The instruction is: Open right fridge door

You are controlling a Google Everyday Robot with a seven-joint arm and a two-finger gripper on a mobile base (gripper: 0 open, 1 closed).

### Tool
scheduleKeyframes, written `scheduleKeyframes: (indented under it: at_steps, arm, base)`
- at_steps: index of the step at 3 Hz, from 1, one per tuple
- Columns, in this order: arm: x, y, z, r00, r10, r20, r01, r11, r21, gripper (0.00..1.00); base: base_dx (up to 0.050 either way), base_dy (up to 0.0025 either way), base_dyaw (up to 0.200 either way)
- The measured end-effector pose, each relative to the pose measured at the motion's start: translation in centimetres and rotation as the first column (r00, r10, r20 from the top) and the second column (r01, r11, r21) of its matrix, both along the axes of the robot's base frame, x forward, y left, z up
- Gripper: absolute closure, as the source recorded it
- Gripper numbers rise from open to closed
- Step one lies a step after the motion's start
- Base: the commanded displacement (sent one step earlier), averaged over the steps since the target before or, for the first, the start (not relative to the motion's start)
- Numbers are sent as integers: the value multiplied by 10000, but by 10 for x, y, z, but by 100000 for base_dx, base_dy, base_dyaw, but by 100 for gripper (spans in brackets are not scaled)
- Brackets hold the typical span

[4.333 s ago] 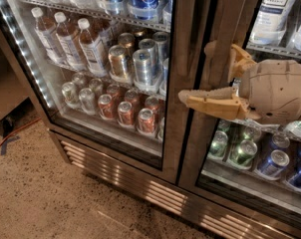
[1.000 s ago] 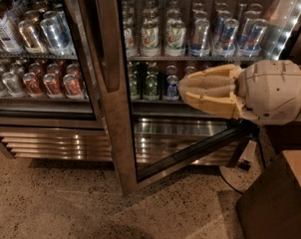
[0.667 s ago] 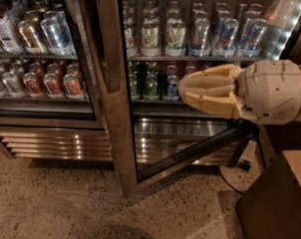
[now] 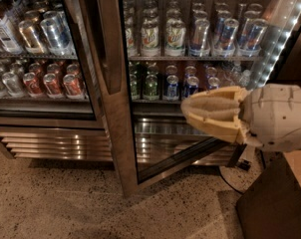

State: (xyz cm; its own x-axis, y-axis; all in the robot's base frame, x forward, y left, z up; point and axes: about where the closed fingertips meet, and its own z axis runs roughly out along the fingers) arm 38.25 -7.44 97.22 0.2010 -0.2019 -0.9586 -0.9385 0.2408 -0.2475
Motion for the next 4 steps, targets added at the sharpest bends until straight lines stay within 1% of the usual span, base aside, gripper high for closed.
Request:
scheduleKeyframes:
  at_steps: [1, 4]
  arm:
    - [-55, -5, -37, 9998, -175, -6, 175, 9992, 365, 100]
    - [-56, -6, -39, 9998, -213, -7, 213, 9992, 345, 100]
  base:
    - [0, 0, 0]
    - [-5000, -1, 8]
